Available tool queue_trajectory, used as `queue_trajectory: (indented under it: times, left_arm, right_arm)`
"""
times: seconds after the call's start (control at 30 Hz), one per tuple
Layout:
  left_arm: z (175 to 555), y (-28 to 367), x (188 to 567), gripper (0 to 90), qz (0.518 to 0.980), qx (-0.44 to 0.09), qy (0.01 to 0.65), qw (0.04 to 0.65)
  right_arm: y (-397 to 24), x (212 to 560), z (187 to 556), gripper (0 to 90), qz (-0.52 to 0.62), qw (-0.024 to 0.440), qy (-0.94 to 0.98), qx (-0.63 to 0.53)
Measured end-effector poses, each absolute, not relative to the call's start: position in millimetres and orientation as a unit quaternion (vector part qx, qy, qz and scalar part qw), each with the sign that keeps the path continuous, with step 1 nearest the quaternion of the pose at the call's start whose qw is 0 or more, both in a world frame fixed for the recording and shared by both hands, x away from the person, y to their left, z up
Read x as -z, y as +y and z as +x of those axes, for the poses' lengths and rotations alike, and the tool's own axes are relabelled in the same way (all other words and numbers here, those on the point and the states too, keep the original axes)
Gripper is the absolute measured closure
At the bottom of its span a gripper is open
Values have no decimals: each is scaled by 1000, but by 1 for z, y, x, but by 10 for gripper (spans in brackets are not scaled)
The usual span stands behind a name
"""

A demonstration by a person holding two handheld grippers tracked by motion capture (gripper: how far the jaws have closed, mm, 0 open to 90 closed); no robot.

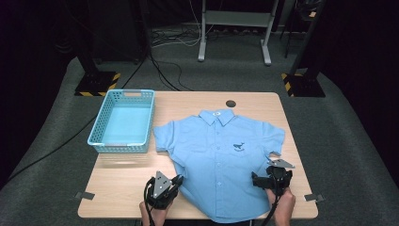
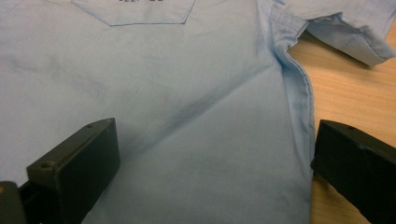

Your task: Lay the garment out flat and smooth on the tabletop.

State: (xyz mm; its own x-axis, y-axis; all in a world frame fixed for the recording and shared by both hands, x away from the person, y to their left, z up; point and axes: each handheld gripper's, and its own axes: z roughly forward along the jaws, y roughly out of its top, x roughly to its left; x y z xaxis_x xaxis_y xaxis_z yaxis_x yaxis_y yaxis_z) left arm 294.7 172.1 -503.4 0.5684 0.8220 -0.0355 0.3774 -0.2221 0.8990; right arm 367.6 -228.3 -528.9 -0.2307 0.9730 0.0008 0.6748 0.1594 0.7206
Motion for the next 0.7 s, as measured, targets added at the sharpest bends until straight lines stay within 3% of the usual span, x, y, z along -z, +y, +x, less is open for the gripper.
queue_trajectory:
  times: [0.7]
  left_arm:
    - [256,205,533,803,754,-220,426,448]
  right_arm:
    - [-228,529,368,0,571,243,722,-307]
